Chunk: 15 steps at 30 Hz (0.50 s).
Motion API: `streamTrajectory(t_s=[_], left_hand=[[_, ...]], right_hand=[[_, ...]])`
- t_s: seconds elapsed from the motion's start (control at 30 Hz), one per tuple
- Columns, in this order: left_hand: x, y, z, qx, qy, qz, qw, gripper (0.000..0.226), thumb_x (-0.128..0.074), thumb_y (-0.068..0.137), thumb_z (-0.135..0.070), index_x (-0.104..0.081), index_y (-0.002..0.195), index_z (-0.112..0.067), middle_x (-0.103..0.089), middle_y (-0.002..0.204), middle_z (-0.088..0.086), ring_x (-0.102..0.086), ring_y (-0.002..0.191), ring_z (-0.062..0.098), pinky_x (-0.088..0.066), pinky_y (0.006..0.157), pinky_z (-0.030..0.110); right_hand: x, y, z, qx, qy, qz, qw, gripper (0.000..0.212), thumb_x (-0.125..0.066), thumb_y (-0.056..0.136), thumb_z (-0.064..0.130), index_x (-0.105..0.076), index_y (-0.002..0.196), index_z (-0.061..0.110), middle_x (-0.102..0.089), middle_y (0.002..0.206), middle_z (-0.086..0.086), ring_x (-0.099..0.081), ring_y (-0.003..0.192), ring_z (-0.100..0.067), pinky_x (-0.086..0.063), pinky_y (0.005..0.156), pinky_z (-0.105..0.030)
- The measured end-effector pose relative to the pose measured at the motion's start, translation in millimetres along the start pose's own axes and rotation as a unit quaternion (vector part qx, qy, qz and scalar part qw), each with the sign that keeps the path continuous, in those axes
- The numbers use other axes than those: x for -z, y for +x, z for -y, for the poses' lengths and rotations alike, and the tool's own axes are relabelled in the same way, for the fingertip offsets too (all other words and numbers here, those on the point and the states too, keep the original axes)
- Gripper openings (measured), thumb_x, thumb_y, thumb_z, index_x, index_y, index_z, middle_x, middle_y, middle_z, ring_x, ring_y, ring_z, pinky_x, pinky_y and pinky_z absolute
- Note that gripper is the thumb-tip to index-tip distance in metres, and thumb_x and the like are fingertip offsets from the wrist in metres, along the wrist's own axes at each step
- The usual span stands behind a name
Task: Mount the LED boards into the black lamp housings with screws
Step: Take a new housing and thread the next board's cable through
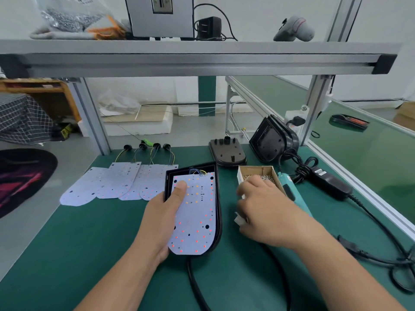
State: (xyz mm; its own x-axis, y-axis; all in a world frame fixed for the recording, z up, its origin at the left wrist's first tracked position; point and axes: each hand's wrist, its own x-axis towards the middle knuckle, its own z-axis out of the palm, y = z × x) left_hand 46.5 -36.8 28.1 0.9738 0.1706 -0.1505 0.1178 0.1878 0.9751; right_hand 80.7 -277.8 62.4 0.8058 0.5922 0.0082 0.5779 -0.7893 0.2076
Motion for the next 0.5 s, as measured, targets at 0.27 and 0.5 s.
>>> streamTrajectory(t_s=[0.27, 0.5], left_hand=[[5.6, 2.9, 0.5, 0.054, -0.086, 0.076, 0.992, 0.027, -0.066, 0.095, -0.037, -0.085, 0.094, -0.018, -0.081, 0.101, 0.009, -0.079, 0.082, 0.03, -0.062, 0.064, 0.037], [4.3, 6.1, 4.7, 0.045, -0.082, 0.067, 0.993, 0.053, -0.076, 0.084, -0.04, -0.076, 0.121, -0.002, -0.078, 0.116, 0.019, -0.077, 0.096, 0.036, -0.062, 0.078, 0.042]], right_hand=[[4.5, 40.0, 20.7, -0.146, 0.327, -0.173, 0.917, 0.017, -0.049, 0.109, 0.037, -0.051, 0.107, 0.02, -0.073, 0.086, -0.003, -0.067, 0.072, -0.031, -0.053, 0.064, -0.041], [-4.2, 63.1, 31.5, -0.145, 0.451, -0.136, 0.87, 0.012, -0.057, 0.1, 0.014, -0.065, 0.108, 0.017, -0.077, 0.097, -0.008, -0.072, 0.084, -0.029, -0.059, 0.074, -0.049]])
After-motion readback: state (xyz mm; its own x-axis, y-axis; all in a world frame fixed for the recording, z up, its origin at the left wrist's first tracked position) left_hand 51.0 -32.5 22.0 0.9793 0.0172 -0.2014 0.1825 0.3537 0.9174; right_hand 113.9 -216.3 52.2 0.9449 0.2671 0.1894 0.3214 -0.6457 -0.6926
